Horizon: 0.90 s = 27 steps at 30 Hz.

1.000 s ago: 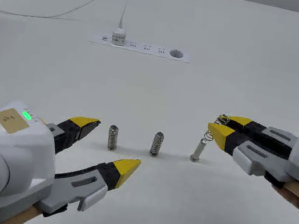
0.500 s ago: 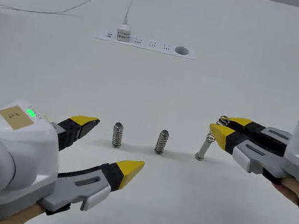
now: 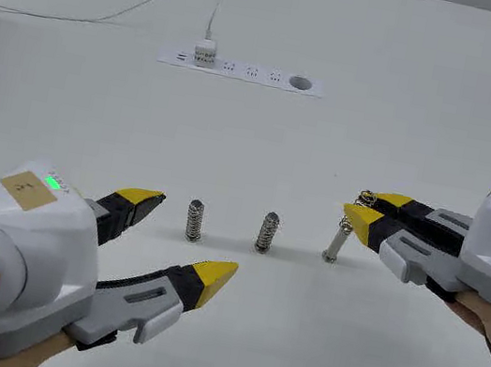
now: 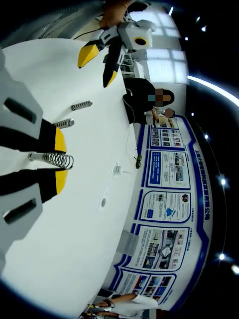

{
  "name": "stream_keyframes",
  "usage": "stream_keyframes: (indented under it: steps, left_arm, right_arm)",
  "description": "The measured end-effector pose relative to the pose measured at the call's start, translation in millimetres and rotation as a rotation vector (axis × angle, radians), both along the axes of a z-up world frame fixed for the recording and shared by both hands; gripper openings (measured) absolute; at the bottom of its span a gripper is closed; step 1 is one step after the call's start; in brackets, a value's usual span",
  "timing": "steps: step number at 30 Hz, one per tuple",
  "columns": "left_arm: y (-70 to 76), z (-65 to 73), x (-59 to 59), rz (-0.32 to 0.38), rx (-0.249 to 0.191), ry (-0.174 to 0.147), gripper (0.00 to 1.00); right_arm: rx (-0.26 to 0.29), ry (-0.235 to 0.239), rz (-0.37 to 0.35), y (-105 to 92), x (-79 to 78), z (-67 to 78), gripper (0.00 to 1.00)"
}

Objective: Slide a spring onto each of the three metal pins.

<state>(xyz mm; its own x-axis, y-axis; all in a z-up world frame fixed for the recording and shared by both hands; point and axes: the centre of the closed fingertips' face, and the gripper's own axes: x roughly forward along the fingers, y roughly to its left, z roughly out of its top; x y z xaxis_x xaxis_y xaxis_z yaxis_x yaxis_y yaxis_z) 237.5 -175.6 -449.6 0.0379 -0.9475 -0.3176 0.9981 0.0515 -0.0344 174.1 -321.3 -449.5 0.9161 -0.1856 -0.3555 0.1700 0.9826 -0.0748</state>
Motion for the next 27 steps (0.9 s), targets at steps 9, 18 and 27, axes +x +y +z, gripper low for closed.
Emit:
stream_keyframes:
  steps: [9, 18, 27]
  left_arm:
    - [0.3, 0.0, -0.2, -0.002, 0.005, -0.005, 0.58]
    - [0.4, 0.6, 1.3, 0.002, 0.002, -0.004, 0.57]
    - [0.2, 0.4, 1.6, 0.001, 0.006, -0.006, 0.56]
  right_arm:
    - [0.007, 0.022, -0.004, -0.6, -0.5, -8.4, 0.12]
    - [0.015, 0.046, -0.008, 1.5, -0.2, -20.0, 0.12]
    - [0.035, 0.062, -0.013, -0.6, 0.4, -32.5, 0.12]
